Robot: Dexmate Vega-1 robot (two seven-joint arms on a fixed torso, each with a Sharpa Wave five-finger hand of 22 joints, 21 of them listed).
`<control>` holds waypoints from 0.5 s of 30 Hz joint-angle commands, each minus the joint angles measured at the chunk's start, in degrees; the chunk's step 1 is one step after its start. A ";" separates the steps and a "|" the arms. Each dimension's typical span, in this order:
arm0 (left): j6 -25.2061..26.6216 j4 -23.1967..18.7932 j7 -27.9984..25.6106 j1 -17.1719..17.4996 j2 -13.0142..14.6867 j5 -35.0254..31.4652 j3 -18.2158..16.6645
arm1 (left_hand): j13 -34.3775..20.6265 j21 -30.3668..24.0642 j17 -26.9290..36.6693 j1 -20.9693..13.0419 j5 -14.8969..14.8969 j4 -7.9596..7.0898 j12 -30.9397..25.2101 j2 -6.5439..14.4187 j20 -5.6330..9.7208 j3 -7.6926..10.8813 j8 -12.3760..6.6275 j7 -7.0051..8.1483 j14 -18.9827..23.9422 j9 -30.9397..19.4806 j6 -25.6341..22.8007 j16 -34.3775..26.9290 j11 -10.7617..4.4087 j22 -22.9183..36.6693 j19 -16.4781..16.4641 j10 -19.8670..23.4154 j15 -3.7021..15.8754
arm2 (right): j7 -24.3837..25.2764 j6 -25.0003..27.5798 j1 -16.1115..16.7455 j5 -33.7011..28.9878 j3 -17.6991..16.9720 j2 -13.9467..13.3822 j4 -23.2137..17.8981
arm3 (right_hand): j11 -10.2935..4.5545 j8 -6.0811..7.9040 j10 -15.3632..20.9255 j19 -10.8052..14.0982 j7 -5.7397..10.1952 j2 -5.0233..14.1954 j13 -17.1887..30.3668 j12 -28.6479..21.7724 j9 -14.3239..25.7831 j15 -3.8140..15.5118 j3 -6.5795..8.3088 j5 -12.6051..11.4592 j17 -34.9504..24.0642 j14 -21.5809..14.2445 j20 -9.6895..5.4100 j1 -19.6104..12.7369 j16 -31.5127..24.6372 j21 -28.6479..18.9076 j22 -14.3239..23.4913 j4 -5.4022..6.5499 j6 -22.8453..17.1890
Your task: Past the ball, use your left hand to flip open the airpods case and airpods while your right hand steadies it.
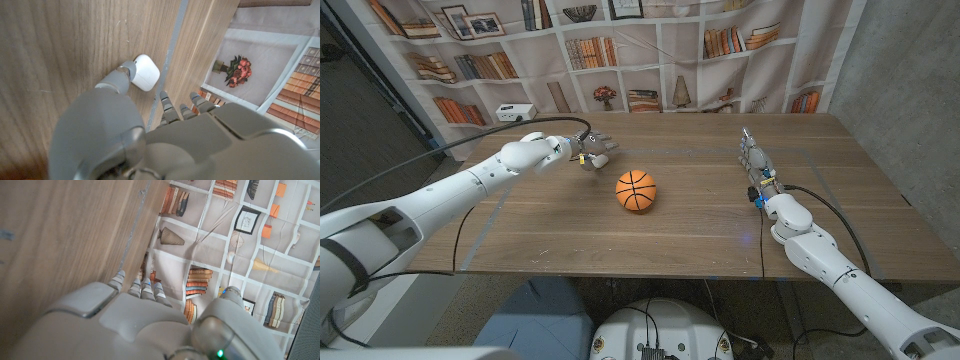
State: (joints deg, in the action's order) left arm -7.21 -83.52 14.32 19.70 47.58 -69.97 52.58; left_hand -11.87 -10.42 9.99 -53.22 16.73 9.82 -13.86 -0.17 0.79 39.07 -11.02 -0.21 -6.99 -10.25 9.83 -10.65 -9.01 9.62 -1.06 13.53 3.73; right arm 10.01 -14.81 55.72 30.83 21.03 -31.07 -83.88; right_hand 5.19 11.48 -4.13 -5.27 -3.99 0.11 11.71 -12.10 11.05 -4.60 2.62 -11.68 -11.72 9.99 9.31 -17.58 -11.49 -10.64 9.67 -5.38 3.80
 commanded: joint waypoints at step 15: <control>0.14 1.14 -0.04 -0.85 -0.06 0.32 1.33 | -0.19 -0.47 0.12 -0.45 -0.14 -0.12 -0.66 -0.16 -0.13 0.68 -0.38 -0.09 0.66 -0.26 3.07 -0.24 -0.32 0.14 -0.35 1.16 0.04 | 0.24 0.31 -0.36 0.09 0.08 0.15 0.37 | 0.14 0.17 -0.23 -0.10 -0.04 0.79 0.11 0.02 0.24 0.20 0.00 -0.08 -0.16 4.74 0.14 -0.16 -0.48 -0.20 0.14 -0.51 -0.18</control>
State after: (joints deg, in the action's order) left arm -7.19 -82.76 14.38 19.08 47.56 -69.78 53.52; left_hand -11.87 -10.42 9.99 -53.22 16.74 9.72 -14.21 -0.17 0.71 39.44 -11.24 -0.20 -6.79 -10.25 9.83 -10.65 -9.22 9.61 -1.13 14.18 3.64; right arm 10.13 -14.87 55.52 30.94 21.01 -30.96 -83.48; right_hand 5.20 11.48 -4.13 -5.27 -3.99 0.56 11.71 -12.10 11.05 -4.60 2.62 -11.68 -11.73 9.99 9.30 -17.58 -11.49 -10.64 9.75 -5.37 3.80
